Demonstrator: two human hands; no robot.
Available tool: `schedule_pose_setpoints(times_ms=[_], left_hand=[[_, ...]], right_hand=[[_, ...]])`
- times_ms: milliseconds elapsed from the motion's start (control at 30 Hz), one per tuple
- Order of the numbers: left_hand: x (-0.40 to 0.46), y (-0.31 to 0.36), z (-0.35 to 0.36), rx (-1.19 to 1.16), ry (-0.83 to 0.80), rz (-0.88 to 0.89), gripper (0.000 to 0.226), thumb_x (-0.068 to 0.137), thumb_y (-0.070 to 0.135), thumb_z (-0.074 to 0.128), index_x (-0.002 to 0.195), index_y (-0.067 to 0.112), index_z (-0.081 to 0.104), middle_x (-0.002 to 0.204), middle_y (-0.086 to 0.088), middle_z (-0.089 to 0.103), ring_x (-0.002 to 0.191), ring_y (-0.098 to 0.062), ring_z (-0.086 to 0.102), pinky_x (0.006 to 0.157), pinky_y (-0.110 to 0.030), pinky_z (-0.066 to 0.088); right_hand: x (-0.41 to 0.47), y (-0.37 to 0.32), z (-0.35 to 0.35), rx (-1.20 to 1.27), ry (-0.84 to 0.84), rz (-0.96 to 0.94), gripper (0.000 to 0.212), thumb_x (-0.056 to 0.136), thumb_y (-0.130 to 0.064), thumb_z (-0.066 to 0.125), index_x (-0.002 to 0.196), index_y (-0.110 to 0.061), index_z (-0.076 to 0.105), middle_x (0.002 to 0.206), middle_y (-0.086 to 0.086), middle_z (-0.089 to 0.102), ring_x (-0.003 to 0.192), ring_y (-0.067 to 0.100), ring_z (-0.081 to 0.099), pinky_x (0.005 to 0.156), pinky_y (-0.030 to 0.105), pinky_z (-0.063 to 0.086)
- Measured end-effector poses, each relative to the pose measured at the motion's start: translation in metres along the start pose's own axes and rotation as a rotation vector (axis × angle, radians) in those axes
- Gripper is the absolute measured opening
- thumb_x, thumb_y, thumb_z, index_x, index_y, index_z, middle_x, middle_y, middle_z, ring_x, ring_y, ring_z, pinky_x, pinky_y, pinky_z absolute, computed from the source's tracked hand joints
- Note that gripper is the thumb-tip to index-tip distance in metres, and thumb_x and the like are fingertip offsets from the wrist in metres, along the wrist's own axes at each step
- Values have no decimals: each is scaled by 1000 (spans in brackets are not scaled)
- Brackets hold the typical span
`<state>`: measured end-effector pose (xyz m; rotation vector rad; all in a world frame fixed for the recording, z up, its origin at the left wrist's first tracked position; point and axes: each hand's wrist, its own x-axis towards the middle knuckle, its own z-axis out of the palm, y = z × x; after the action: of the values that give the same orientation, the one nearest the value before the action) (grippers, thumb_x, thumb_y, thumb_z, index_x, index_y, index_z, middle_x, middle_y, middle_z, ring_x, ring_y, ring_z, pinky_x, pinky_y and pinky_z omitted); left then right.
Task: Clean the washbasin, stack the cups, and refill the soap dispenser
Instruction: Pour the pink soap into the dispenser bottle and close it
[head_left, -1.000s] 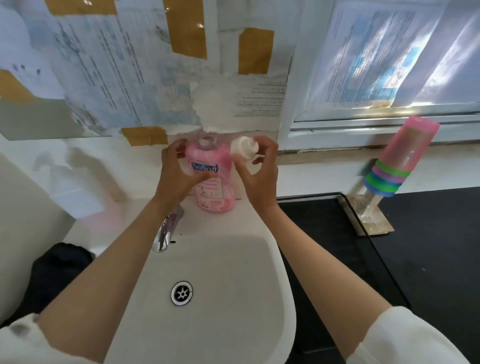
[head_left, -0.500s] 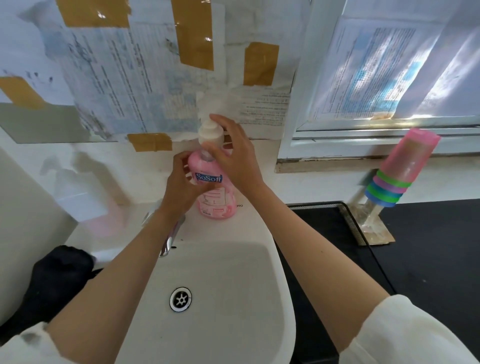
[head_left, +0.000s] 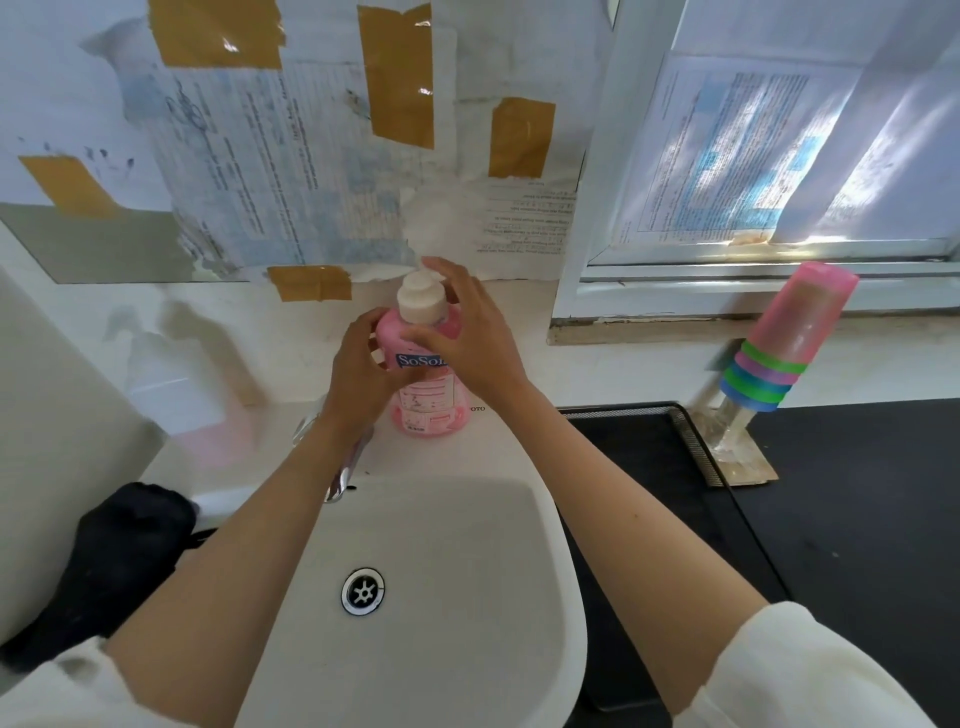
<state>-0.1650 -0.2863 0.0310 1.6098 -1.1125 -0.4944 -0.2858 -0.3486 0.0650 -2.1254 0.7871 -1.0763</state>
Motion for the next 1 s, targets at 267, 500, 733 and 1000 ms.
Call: schedule_pose_setpoints(times_ms=[267,500,733,1000], left_hand=[[-17,8,-11,-19,4,30,70,64,17,82,124,14,47,126,0,54,108,-14,52,80,-12,42],[-52,42,-47,-85,-28,85,68,66,16,80,126,19,48,126,0,55,113,-19,55,93,-35,49],[-140,72,-114,-74,-30,174,64,70,10,76,127,17,49,118,5,55,108,-14,56,83,-15,49],[-254,81,-199,-32,77,152,64,68,13,78,126,15,51,120,0,57,107,-16,58,81,-12,51]], right_hand=[[-35,9,-4,119,-161,304,74,75,-25,75,136,-21,33,133,3,48,115,23,52,95,48,48],[-57,-44,-19,104,-52,227,70,76,-25,74,134,-19,36,127,7,55,101,20,58,87,38,52],[-118,-119,-11,138,-46,162,62,74,-26,76,123,-13,41,122,6,58,98,16,60,86,39,54],[-191,-212,20,185,-180,102,62,72,-22,78,123,-11,44,118,11,60,92,22,64,79,42,57]])
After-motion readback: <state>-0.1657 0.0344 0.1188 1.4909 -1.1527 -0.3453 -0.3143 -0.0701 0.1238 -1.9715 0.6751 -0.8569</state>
